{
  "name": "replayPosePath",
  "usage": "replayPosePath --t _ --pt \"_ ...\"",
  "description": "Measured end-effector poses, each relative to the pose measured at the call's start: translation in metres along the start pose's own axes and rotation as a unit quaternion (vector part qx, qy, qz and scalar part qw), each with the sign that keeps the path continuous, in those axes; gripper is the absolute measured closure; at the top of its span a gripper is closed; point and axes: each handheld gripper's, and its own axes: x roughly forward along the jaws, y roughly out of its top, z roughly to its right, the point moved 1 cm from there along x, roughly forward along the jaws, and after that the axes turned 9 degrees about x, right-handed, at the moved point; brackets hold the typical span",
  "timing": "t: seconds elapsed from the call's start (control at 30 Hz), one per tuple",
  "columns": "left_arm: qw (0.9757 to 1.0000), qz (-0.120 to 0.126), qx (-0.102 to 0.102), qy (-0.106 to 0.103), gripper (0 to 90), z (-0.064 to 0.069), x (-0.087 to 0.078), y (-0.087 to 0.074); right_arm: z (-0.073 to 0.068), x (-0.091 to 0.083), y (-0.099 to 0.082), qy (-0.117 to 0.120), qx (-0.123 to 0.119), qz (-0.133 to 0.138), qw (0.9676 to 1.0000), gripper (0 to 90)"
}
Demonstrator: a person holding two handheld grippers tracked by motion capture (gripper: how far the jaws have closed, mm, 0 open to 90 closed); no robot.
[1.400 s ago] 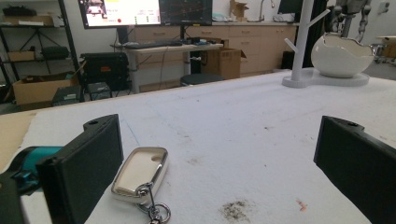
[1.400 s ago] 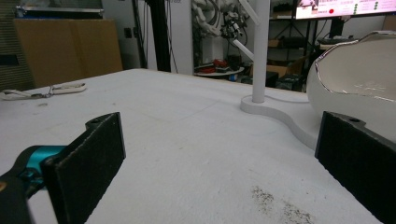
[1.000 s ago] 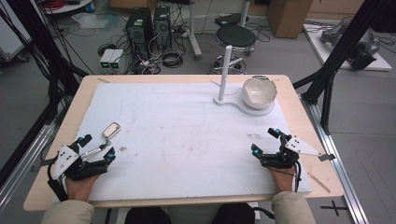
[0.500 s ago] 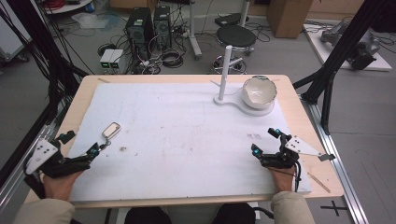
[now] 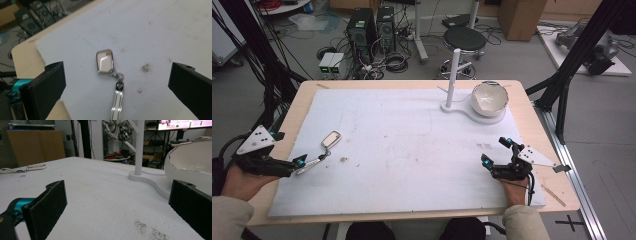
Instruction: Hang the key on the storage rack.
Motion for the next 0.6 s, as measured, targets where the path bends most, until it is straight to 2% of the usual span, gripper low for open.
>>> replayPosePath --t 0.07,0.13,0.2,0.3,0.37,0.47,0.6 --pt "0.9994 -0.029 0.019 -0.004 1.7 -0.004 0.002 0.001 0.0 0.0 0.0 0.0 0.0 0.0 1.0 0.8" --pt "0.9982 -0.05 0.029 -0.015 1.7 -0.009 0.004 0.002 0.0 0.0 0.0 0.0 0.0 0.0 1.0 0.8" --pt "0.9958 -0.078 0.038 -0.03 1.7 -0.012 0.007 0.002 0.001 0.0 0.0 -0.001 -0.005 0.003 1.0 0.8" --pt "0.99 -0.123 0.048 -0.05 1.7 -0.016 0.013 0.001 0.001 0.0 0.0 0.0 -0.004 0.003 1.0 0.8" --pt "0.9857 -0.148 0.058 -0.055 1.7 -0.017 0.018 0.0 0.001 0.0 0.0 0.0 -0.004 0.003 1.0 0.8" --pt "0.9801 -0.173 0.071 -0.066 1.7 -0.019 0.023 0.0 0.001 0.0 0.0 -0.001 -0.006 0.003 1.0 0.8" --pt "0.9758 -0.191 0.076 -0.076 1.7 -0.02 0.029 -0.002 0.001 0.0 0.0 -0.001 -0.002 0.001 1.0 0.8"
